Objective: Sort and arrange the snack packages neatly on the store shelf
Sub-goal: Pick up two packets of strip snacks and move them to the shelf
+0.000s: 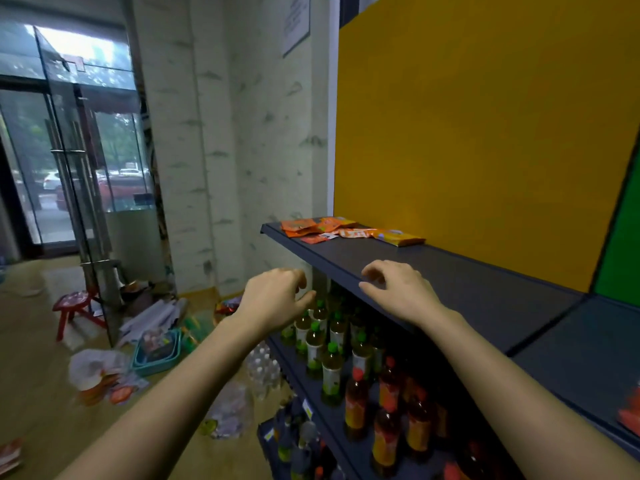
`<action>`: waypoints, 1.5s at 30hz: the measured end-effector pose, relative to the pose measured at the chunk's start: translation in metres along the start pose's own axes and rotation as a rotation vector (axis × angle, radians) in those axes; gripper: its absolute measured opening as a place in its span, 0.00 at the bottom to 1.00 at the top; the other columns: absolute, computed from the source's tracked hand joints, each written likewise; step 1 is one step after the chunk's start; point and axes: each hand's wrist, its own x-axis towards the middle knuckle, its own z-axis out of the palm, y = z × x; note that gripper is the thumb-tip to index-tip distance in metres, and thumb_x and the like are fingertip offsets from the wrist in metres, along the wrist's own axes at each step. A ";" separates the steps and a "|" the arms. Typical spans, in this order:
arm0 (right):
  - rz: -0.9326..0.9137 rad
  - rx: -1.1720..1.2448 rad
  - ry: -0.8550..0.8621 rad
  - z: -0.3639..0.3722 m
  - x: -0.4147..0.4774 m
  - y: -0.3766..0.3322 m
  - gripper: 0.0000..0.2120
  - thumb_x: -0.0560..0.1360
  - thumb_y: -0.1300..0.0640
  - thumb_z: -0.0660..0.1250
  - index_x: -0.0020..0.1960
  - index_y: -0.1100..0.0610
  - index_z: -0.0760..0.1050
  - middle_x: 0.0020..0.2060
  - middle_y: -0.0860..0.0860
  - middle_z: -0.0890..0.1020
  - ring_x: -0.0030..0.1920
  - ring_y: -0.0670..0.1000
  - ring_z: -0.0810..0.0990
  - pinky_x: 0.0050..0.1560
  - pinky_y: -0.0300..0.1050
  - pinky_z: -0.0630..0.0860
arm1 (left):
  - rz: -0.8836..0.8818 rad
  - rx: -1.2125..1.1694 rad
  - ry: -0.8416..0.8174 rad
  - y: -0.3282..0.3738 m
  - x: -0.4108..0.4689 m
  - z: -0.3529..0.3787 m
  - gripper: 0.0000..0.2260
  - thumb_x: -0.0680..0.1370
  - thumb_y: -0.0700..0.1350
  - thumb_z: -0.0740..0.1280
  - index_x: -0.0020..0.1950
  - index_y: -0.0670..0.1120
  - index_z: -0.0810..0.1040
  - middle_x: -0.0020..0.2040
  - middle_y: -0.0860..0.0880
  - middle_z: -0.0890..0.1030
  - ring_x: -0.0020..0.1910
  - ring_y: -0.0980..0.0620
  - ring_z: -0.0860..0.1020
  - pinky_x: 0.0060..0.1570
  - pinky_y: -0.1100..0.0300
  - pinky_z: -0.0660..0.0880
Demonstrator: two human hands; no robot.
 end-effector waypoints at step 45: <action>0.798 -0.354 0.098 0.208 0.465 0.032 0.18 0.74 0.39 0.61 0.46 0.52 0.81 0.43 0.51 0.83 0.46 0.52 0.81 0.38 0.43 0.71 | 0.073 -0.352 -0.299 -0.314 0.516 0.323 0.34 0.70 0.72 0.56 0.64 0.50 0.74 0.63 0.43 0.72 0.66 0.43 0.67 0.64 0.48 0.62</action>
